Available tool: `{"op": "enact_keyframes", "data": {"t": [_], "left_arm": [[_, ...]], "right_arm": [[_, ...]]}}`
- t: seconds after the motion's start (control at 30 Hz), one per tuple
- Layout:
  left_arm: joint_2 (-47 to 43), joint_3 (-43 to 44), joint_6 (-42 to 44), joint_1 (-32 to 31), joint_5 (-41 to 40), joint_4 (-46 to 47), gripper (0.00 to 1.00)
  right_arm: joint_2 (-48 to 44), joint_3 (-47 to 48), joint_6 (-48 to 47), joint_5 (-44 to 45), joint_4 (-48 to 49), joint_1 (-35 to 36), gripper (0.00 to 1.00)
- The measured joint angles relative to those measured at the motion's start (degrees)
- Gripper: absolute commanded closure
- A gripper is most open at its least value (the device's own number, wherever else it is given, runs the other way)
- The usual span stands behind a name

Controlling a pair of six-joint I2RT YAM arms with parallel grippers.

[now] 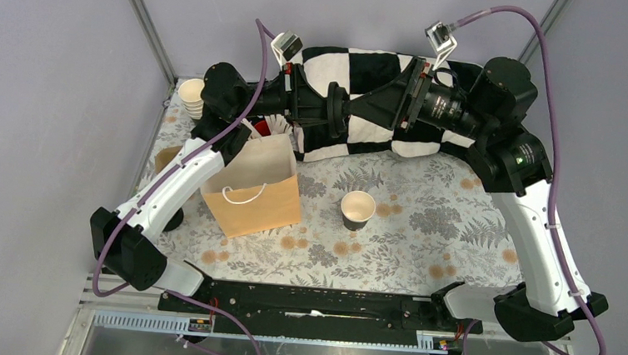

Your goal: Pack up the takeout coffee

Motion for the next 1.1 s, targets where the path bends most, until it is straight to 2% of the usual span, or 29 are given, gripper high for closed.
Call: {"op": "enact_keyframes", "data": {"t": [0.17, 0.47, 0.7, 1.0, 1.03, 1.1], "left_arm": [[0.00, 0.00, 0.13, 0.04, 0.00, 0.00, 1.00], [0.00, -0.02, 0.17, 0.04, -0.04, -0.02, 1.00], [0.00, -0.02, 0.37, 0.04, -0.20, -0.52, 1.00], [0.00, -0.02, 1.29, 0.04, -0.35, -1.75, 1.00], [0.00, -0.02, 1.49, 0.11, -0.37, -2.05, 0.97], [0.00, -0.02, 1.90, 0.26, -0.42, -2.54, 0.78]], "right_arm": [[0.33, -1.11, 0.22, -0.09, 0.42, 0.63, 0.02], [1.49, -1.31, 0.50, -0.07, 0.46, 1.46, 0.15], [2.29, -1.31, 0.55, -0.04, 0.48, 1.60, 0.13], [2.78, -1.31, 0.79, 0.26, 0.52, 1.60, 0.32], [2.82, -1.31, 0.81, 0.31, 0.52, 1.60, 0.33], [2.84, -1.38, 0.87, 0.48, 0.48, 1.60, 0.33]]}}
